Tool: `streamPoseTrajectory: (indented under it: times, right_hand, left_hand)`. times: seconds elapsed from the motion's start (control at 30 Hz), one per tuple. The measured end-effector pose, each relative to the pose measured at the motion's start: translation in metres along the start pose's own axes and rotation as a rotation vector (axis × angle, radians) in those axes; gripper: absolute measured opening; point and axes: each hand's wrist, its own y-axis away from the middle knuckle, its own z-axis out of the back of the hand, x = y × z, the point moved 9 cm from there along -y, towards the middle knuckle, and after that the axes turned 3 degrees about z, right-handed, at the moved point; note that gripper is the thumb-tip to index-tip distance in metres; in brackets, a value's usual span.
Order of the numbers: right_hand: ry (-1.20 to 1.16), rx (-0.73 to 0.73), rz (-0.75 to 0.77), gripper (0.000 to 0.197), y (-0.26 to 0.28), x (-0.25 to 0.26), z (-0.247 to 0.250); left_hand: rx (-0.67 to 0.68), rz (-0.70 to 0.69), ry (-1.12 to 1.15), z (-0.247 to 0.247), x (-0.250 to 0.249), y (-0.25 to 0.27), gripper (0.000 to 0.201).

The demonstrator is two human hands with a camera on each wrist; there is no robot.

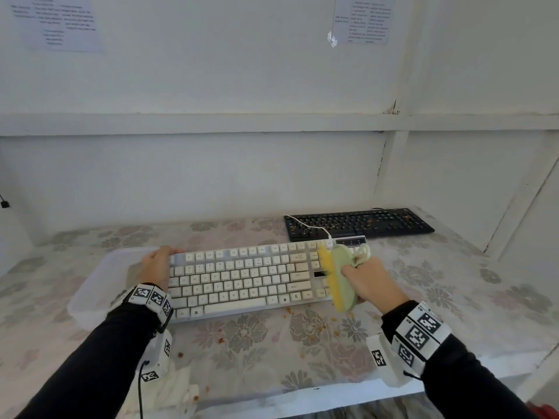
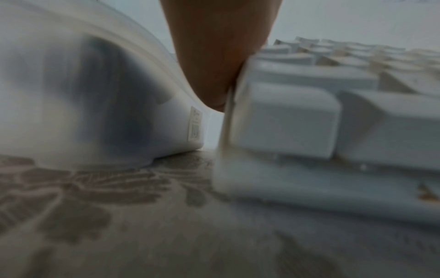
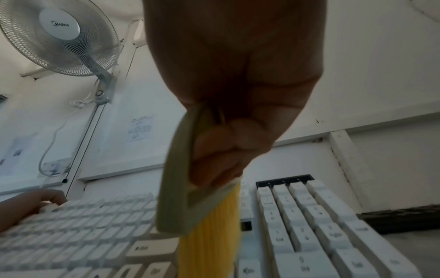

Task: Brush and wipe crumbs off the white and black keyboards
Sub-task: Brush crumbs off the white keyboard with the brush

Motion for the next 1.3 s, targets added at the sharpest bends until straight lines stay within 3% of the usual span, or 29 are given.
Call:
streamPoseTrajectory:
  times: [0.1,0.2,0.27,0.33,0.47,0.57,0.63,0.7,0.77,0.83,0.93,1.0,1.13,1.2,1.3]
  right_hand:
    - [-0.012,-0.033,0.033,0.027,0.0,0.007,0.011]
    - [-0.099,-0.184,0.263,0.02,0.005,0.023,0.024]
    - [-0.114,-0.21,0.363,0.015,0.011,0.03,0.023]
    - [-0.049,-0.18,0.299,0.02,0.007,0.02,0.016]
    - [0.029,-0.064,0.02,0.023,-0.002,-0.007,0.008]
    - [-0.024,-0.055,-0.035,0.026,0.001,-0.007,0.017]
    - [-0.044,-0.161,0.057,0.022,-0.001,-0.001,0.029]
    - [0.005,-0.275,0.251,0.014,0.001,0.015,0.038]
    - [0.071,-0.326,0.412,0.014,0.005,0.03,0.039]
    - [0.078,-0.32,0.45,0.014,0.006,0.033,0.038]
    - [0.174,-0.166,0.307,0.006,-0.004,0.018,0.022]
    - [0.271,-0.046,0.123,0.014,-0.007,0.001,0.015]
    - [0.163,0.005,-0.069,0.016,-0.004,-0.006,0.023]
    - [0.128,-0.09,0.019,0.017,-0.007,0.005,0.03]
    - [0.091,-0.263,0.328,0.015,-0.002,0.037,0.039]
  left_hand:
    - [-0.039,0.014,0.021,0.004,-0.004,0.013,0.025]
    - [-0.03,0.001,0.019,0.003,-0.009,0.02,0.025]
    - [-0.043,-0.014,0.045,0.005,-0.009,0.017,0.026]
    - [-0.041,-0.025,0.019,0.004,-0.008,0.016,0.026]
    - [-0.064,-0.024,0.014,0.005,-0.012,0.023,0.026]
    - [-0.052,-0.019,0.034,0.003,-0.012,0.026,0.032]
    - [-0.054,0.003,0.047,0.003,-0.011,0.027,0.032]
    - [-0.056,0.012,0.06,0.004,-0.011,0.028,0.032]
    - [-0.044,0.012,0.064,0.004,-0.012,0.031,0.032]
    - [-0.029,-0.008,0.061,0.003,-0.015,0.033,0.032]
    - [-0.027,-0.005,0.08,0.004,-0.018,0.036,0.031]
    - [-0.031,-0.004,0.078,0.004,-0.018,0.035,0.03]
    - [-0.02,0.029,0.094,0.003,-0.012,0.028,0.032]
    - [-0.028,0.03,0.079,0.004,-0.012,0.029,0.03]
    - [-0.036,0.005,0.066,0.005,-0.018,0.035,0.032]
